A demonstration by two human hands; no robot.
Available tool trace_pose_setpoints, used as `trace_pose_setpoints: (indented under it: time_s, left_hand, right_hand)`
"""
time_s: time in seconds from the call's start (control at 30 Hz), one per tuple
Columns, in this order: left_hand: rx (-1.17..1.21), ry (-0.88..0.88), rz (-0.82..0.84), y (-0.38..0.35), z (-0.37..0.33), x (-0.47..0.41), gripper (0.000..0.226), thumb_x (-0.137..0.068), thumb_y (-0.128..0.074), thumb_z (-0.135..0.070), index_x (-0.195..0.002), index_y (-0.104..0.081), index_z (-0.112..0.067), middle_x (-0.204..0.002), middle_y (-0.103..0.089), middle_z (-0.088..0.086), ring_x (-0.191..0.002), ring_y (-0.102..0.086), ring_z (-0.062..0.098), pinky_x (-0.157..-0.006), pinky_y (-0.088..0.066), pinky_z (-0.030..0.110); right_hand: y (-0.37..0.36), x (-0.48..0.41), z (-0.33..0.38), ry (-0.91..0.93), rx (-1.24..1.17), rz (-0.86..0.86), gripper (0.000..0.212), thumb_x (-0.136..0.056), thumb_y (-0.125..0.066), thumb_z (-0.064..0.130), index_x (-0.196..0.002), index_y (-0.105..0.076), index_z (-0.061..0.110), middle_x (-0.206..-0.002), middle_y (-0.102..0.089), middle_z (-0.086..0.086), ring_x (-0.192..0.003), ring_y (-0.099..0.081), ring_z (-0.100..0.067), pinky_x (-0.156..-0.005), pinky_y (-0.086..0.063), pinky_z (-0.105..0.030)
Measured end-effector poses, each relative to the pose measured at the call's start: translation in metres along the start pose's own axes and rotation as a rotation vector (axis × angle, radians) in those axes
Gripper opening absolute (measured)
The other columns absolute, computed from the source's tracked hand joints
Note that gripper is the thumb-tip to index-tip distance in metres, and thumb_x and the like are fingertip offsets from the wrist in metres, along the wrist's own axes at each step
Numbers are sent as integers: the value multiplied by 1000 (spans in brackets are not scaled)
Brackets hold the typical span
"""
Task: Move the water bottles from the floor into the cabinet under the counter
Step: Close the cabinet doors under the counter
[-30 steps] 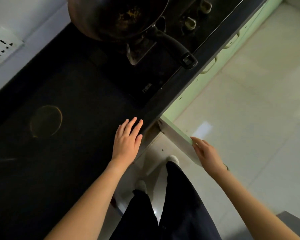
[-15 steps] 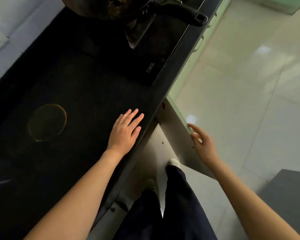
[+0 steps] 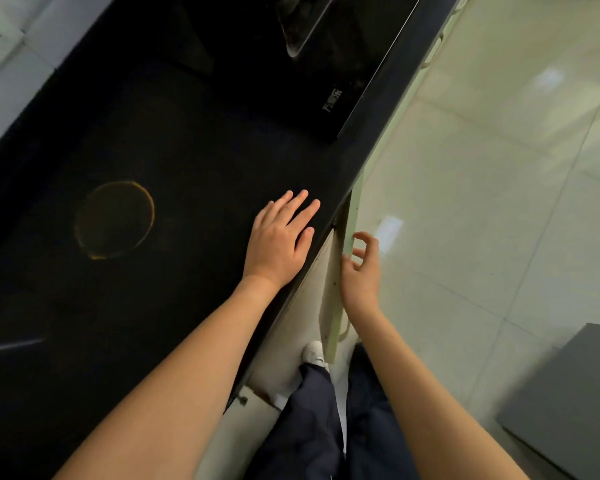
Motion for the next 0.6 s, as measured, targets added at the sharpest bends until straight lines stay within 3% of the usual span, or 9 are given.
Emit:
trace_pose_setpoints:
  time_s: [0.2, 0.37, 0.6]
  left_hand:
    - [-11, 1, 10, -1, 1, 0, 44, -101, -43, -30, -146, -44, -28, -155, -40, -2, -146, -29, 19, -119, -23, 43]
    - [-18, 1, 12, 0, 0, -1, 44, -101, -43, -31, -146, -44, -28, -154, -40, -2, -145, -30, 20, -118, -23, 42]
    - [-29, -2, 10, -1, 2, -1, 45, -101, -39, -34, -146, -45, -28, -154, -41, -2, -145, -31, 20, -117, -23, 41]
  right_hand:
    - [-28, 6, -1, -75, -222, 137, 47, -97, -52, 2, -124, -49, 40, -122, -55, 3, -107, -65, -26, -83, -60, -46]
    - [-30, 10, -3, -73, -277, 256, 72, -88, -50, -15, -137, -46, 38, -138, -50, 0, -123, -56, -20, -87, -60, -41]
    - [-33, 12, -3, -57, -319, 228, 64, -91, -61, -5, -133, -47, 41, -134, -55, 4, -123, -58, -18, -90, -59, -41]
Point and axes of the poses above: each hand's wrist, its own x-axis away from the middle knuckle, its own y-axis out of the back of the hand, z = x × y, the point moved 2 cm from there along -x, towards the middle knuckle
